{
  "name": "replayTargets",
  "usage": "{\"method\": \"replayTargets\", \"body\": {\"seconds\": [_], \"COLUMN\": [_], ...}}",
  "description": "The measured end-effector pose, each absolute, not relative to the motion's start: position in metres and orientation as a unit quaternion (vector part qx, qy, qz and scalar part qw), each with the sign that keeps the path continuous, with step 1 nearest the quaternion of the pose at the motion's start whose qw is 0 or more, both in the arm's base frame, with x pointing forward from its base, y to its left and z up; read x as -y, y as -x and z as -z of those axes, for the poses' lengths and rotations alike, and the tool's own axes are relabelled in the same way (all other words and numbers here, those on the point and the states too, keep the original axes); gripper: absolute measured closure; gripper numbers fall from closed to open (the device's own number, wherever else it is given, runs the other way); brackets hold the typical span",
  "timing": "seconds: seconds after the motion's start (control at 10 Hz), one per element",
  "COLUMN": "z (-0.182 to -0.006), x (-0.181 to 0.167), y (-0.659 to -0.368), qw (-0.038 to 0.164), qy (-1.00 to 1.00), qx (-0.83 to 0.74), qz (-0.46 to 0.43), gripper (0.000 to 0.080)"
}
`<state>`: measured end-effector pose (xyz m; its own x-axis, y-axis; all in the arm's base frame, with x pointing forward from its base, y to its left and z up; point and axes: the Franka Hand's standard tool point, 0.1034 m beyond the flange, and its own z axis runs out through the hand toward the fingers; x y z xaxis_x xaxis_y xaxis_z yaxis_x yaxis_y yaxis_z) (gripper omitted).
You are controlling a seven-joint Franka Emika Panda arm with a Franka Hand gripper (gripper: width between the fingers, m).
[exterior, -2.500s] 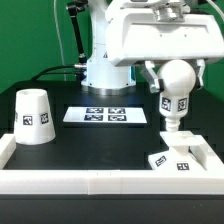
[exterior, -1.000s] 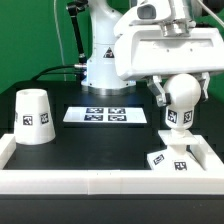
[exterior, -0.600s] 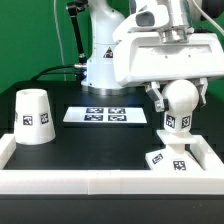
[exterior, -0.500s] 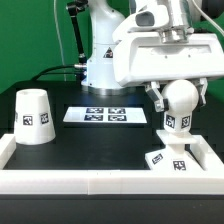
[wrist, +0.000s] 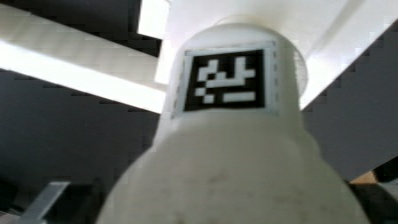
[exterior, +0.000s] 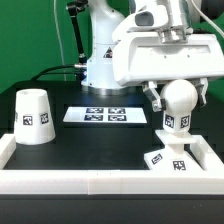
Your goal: Assemble lamp
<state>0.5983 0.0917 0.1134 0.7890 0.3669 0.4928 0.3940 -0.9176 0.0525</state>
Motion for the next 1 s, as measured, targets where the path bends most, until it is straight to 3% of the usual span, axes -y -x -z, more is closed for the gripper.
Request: {"method": "replayTargets", "body": {"seconds": [0.7,1.0], "z": [-0.114,-0.127], "x": [-0.092,-0.090], "y": [-0.598,-0.595], "qw": [0.026,0.026], "qy": [0.946,0.946], "qx": [0.200,0.197], "qz": [0.255,0.256], "gripper": [0.0100,0.0100]}}
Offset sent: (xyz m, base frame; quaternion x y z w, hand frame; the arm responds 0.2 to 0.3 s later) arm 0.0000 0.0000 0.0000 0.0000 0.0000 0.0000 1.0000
